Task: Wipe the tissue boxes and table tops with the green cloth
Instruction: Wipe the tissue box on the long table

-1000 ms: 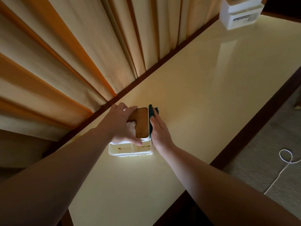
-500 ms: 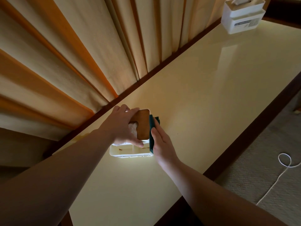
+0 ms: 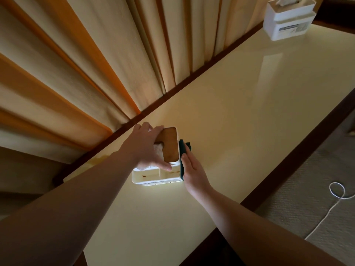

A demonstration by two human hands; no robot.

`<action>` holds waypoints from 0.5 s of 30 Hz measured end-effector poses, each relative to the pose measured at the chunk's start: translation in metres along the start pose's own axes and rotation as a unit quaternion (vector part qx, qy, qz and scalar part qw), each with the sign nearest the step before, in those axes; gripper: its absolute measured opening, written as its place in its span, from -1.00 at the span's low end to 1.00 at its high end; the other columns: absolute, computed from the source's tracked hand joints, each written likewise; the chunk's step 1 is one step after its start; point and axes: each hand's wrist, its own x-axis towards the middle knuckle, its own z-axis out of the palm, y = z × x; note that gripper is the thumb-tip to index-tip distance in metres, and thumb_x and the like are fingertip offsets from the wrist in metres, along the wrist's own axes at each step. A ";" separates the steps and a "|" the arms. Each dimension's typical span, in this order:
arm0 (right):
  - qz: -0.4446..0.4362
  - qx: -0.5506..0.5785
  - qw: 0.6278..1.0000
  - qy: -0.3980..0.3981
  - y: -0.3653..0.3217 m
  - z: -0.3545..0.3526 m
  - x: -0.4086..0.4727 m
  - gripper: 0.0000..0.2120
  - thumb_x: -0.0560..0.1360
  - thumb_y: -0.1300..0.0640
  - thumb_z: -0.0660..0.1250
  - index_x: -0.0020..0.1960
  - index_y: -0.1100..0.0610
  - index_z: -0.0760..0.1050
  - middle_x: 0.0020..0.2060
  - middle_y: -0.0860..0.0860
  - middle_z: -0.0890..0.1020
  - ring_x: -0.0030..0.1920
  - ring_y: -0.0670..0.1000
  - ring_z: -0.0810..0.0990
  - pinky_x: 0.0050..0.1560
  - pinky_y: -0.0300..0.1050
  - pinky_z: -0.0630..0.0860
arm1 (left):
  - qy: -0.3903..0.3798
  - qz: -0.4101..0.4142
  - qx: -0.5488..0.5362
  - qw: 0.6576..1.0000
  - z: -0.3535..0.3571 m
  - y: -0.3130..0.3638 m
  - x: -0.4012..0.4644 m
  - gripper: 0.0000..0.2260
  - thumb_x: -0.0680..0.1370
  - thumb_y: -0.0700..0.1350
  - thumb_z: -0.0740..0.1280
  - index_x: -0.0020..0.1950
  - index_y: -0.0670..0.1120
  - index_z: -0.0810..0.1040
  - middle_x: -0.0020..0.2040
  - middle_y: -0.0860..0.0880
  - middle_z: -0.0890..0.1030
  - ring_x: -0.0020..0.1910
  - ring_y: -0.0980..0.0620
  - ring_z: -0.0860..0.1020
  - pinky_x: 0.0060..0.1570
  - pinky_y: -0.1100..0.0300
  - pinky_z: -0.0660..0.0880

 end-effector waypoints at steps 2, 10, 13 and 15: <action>0.005 0.006 1.000 0.005 0.002 -0.004 -0.010 -0.60 0.77 0.08 0.08 0.58 -0.10 0.33 0.47 -0.25 0.44 0.39 -0.45 0.34 0.48 -0.35 0.25 | 0.006 -0.019 -0.005 1.000 0.001 0.003 -0.001 0.24 0.02 0.62 0.43 0.60 0.19 0.12 0.31 0.05 0.32 0.31 -0.02 0.25 0.28 0.03 0.41; 0.019 -0.036 0.998 0.049 -0.034 -0.037 -0.003 -0.71 0.75 0.13 0.10 0.36 -0.13 0.48 0.00 -0.27 0.59 -0.09 -0.41 0.58 -0.10 -0.53 0.41 | 0.008 -0.151 0.029 0.988 -0.003 0.026 0.001 0.14 -0.01 0.77 0.14 0.37 0.07 0.32 0.13 -0.06 0.36 0.15 -0.11 0.38 0.12 -0.09 0.53; 0.047 -0.031 0.996 0.064 -0.041 -0.048 0.002 -0.75 0.75 0.10 0.11 0.27 -0.14 0.50 -0.03 -0.16 0.61 -0.09 -0.25 0.59 -0.10 -0.44 0.46 | -0.011 -0.205 0.014 0.979 -0.007 0.032 0.004 0.26 0.01 0.79 0.05 0.47 -0.03 0.26 0.27 -0.16 0.38 0.27 -0.22 0.42 0.17 -0.15 0.52; 0.065 -0.023 0.995 0.073 -0.043 -0.053 0.004 -0.75 0.75 0.09 0.11 0.23 -0.16 0.52 0.00 -0.10 0.65 -0.03 -0.14 0.61 -0.01 -0.27 0.50 | -0.016 -0.191 0.014 0.981 -0.013 0.030 0.006 0.37 0.02 0.81 -0.01 0.62 -0.03 0.06 0.48 -0.22 0.31 0.45 -0.30 0.35 0.35 -0.28 0.39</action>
